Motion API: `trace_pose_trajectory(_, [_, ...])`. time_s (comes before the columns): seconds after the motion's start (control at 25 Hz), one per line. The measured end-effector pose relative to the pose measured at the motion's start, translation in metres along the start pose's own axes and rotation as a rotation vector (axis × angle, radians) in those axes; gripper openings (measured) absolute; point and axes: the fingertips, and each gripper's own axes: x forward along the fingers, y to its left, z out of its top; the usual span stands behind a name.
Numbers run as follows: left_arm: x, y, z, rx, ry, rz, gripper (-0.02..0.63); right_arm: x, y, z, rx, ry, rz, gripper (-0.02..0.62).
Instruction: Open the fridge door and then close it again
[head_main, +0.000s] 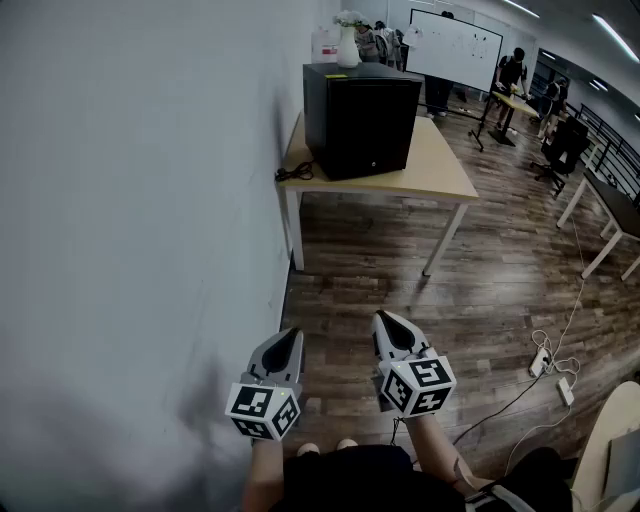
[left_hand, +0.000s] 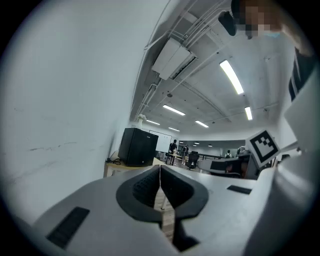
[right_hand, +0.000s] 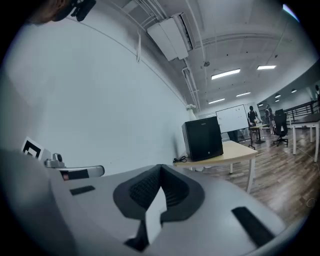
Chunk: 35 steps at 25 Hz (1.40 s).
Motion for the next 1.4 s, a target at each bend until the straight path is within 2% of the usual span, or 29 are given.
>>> trace_pose_trajectory(0.44, [0.028, 0.0, 0.004, 0.009, 0.002, 0.003, 0.006, 0.006, -0.023, 0.009, 0.008, -0.019, -0.006, -0.011])
trace_pose_trajectory(0.76, [0.044, -0.014, 0.004, 0.018, -0.016, 0.007, 0.006, 0.002, -0.042, 0.01, -0.011, -0.024, 0.011, -0.011])
trace_pose_trajectory(1.08, [0.065, -0.035, -0.007, -0.002, 0.004, -0.022, 0.006, -0.009, -0.071, 0.006, 0.01, -0.013, -0.016, -0.011])
trace_pose_trajectory(1.4, [0.103, -0.011, -0.013, -0.023, 0.013, -0.038, 0.006, 0.029, -0.089, -0.003, 0.02, 0.014, -0.036, -0.011])
